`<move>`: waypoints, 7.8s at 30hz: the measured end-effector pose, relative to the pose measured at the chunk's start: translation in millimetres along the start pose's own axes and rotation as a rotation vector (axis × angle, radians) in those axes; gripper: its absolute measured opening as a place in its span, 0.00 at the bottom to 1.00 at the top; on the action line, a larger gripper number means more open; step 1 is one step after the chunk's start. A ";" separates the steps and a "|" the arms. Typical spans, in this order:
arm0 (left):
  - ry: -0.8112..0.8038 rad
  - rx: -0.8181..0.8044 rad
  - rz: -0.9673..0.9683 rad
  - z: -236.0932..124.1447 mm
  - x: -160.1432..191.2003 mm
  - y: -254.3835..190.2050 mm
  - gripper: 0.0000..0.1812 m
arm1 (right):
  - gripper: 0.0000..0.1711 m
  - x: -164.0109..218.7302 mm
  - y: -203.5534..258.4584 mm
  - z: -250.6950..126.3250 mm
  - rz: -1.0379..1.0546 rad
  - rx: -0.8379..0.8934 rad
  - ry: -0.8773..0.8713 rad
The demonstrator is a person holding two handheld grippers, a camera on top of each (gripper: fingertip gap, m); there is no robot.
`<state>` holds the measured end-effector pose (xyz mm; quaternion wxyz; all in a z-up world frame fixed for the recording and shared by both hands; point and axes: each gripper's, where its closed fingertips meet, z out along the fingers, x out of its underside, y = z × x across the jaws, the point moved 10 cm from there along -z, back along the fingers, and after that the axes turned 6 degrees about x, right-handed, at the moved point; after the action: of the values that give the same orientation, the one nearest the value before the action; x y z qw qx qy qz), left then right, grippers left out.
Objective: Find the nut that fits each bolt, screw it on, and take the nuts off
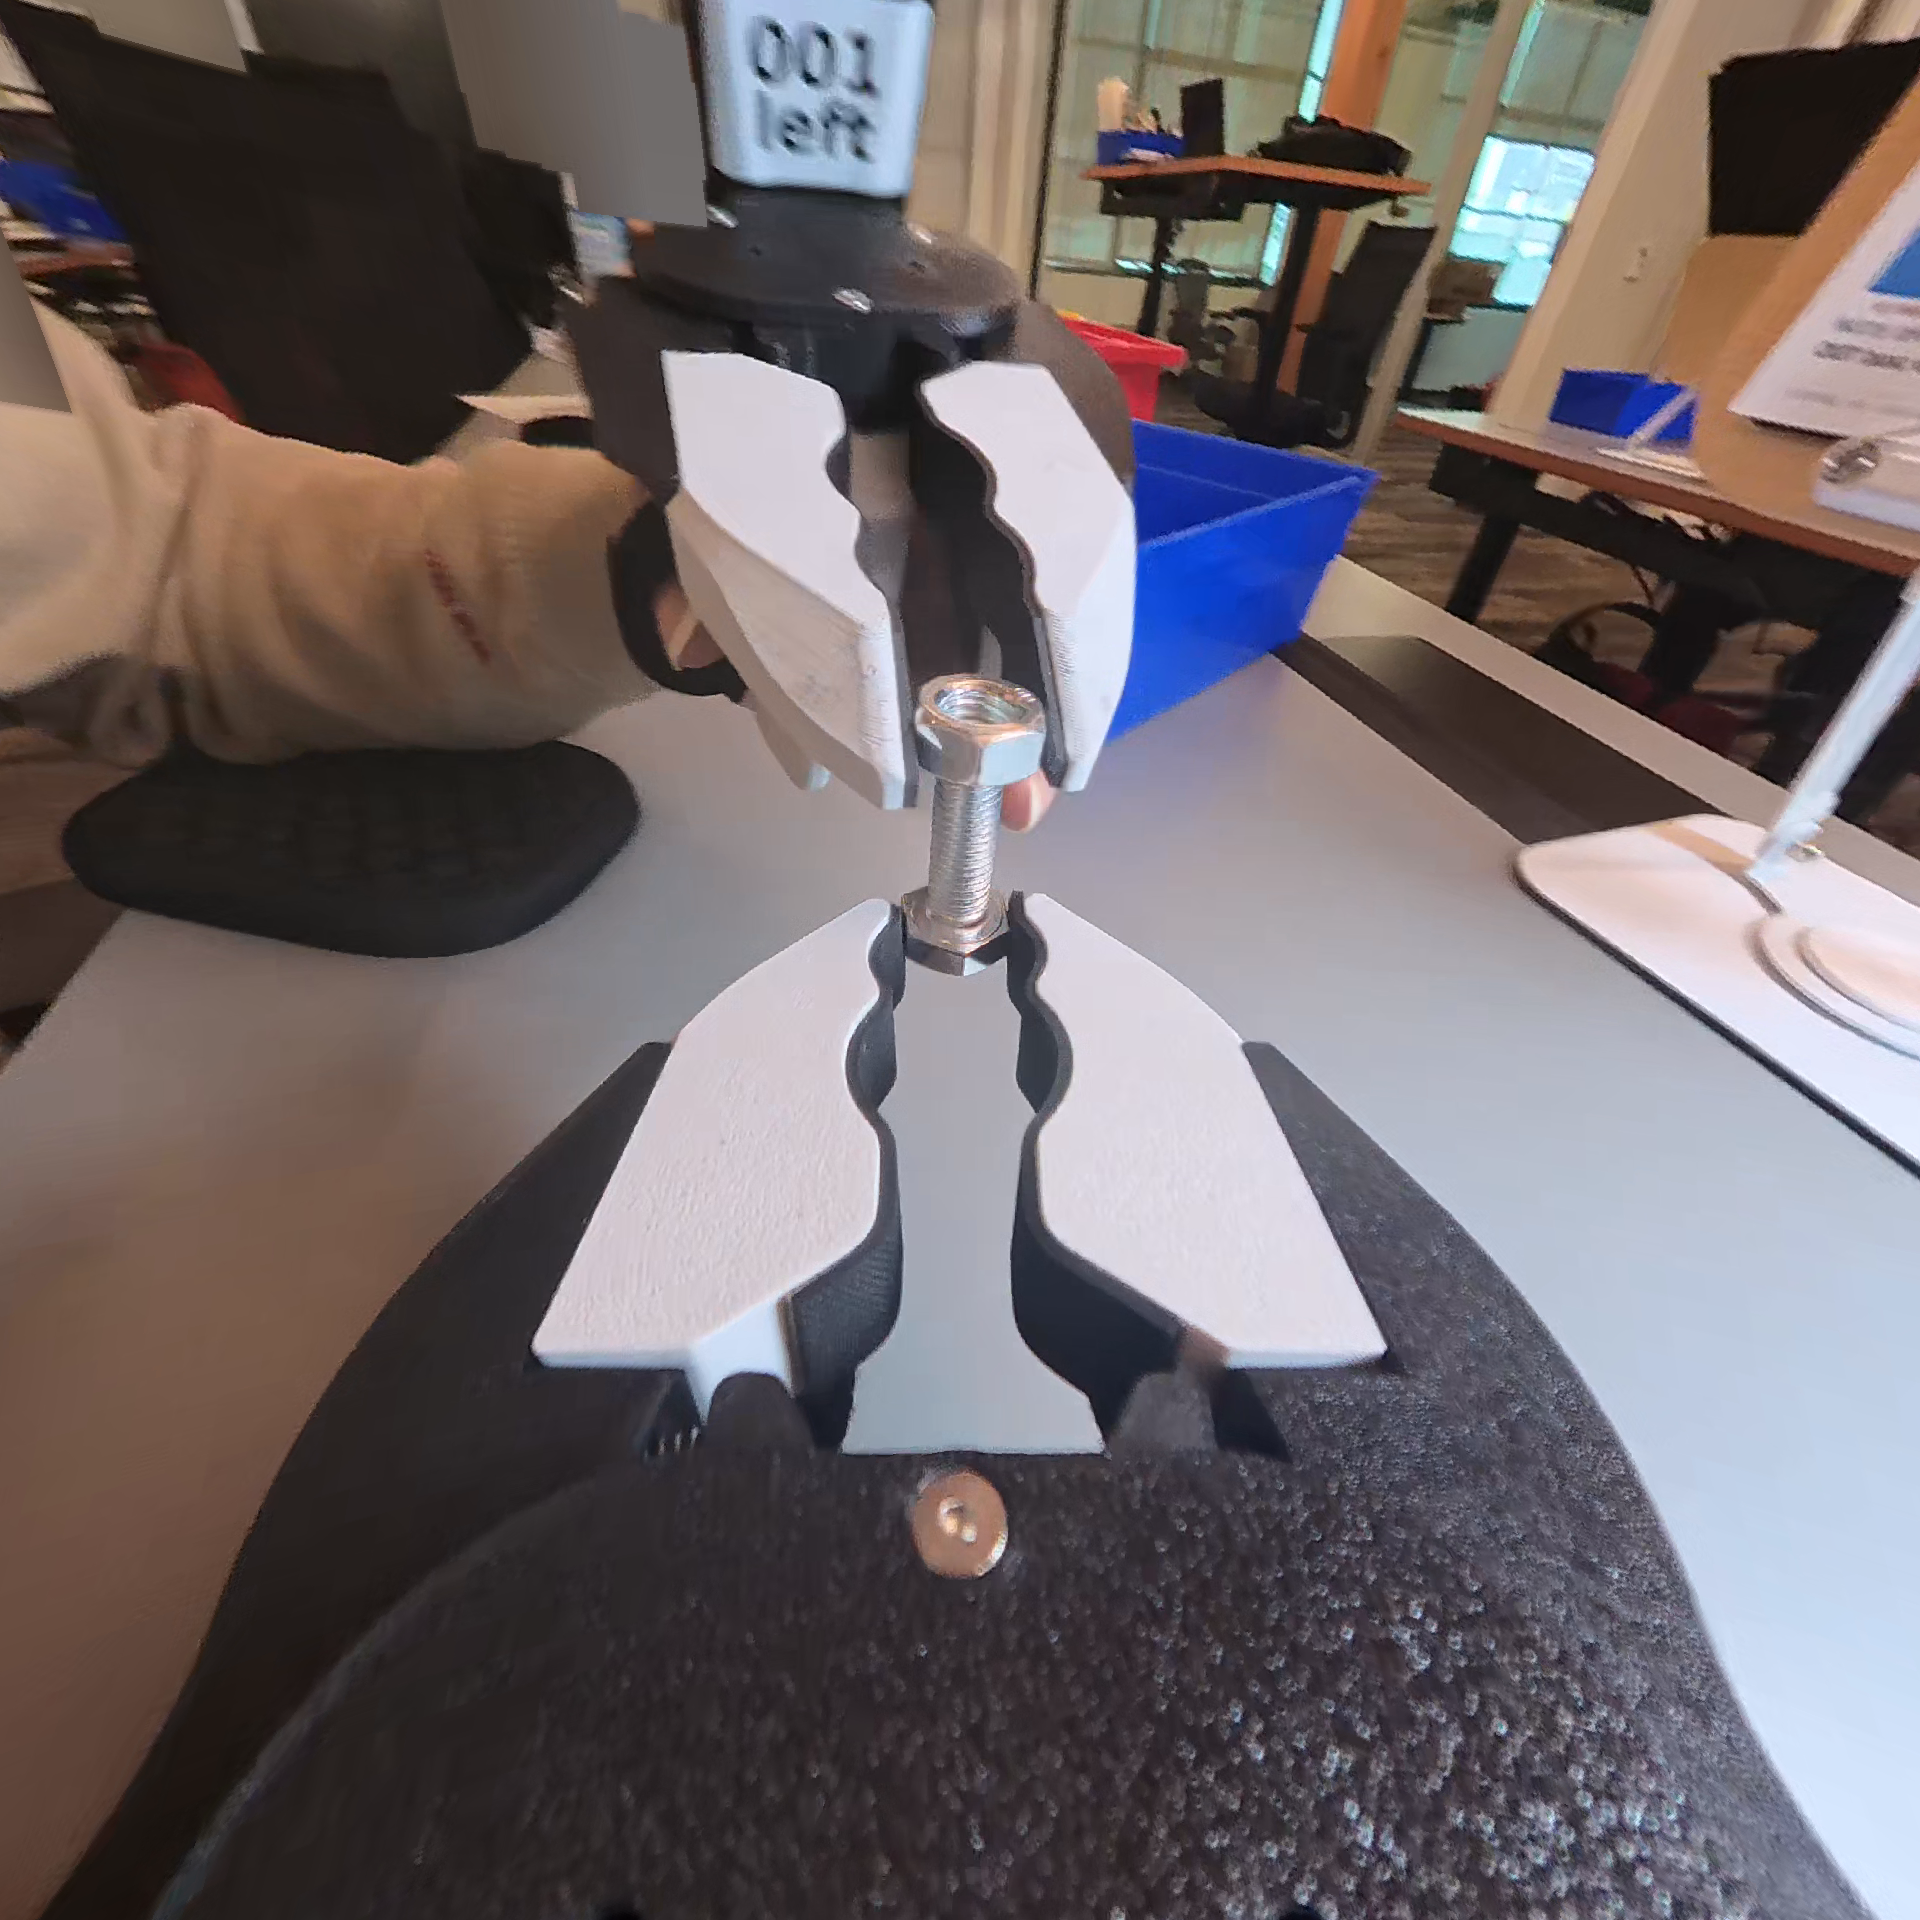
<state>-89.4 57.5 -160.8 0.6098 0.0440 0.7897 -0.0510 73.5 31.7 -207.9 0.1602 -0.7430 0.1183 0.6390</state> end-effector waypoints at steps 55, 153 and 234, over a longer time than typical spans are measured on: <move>-0.209 -0.109 -0.074 -14.8 2.7 12.2 0.12 | 0.11 -9.6 -11.5 -10.8 0.073 0.062 -0.104; -0.401 -0.169 -0.043 -35.4 9.4 -21.5 0.15 | 0.11 -19.9 13.3 21.6 -0.075 0.174 -0.182; -0.387 -0.101 -0.335 -27.5 32.7 -4.6 0.09 | 0.08 -11.9 16.5 22.5 -0.070 0.098 -0.091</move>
<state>-124.6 56.9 -185.3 0.7340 -0.1286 0.6561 -0.1193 44.8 24.9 -200.6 0.2236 -0.7081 0.1159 0.6597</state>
